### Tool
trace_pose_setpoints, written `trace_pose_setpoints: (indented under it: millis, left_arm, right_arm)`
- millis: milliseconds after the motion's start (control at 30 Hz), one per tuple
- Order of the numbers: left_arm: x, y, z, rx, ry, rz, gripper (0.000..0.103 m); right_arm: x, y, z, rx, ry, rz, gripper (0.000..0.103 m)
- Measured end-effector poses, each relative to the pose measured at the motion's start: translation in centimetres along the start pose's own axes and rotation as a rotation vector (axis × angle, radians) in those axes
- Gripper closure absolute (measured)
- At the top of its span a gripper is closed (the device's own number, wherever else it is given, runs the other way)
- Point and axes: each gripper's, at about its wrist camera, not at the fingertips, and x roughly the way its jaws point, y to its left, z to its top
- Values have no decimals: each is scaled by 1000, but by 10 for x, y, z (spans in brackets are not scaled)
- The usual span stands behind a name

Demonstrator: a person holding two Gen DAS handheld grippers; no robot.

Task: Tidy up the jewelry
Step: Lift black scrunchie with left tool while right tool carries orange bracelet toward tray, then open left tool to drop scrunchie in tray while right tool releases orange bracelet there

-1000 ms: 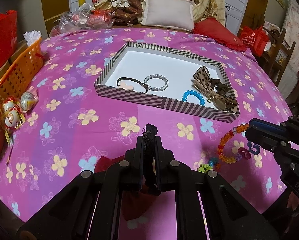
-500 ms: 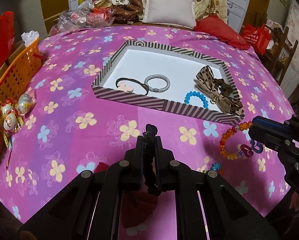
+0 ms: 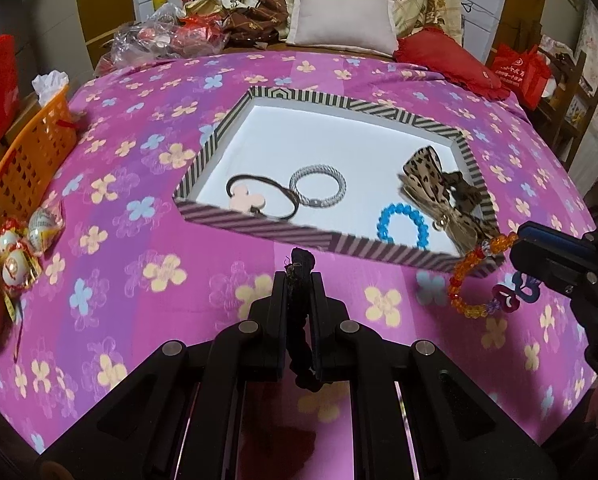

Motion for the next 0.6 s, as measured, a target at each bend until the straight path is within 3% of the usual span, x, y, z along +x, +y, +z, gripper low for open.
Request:
trace_pose_setpoints:
  millis: [600]
  left_arm:
    - [20, 0, 51, -11, -21, 31, 95]
  right_arm:
    - [33, -21, 36, 42, -8, 4, 94]
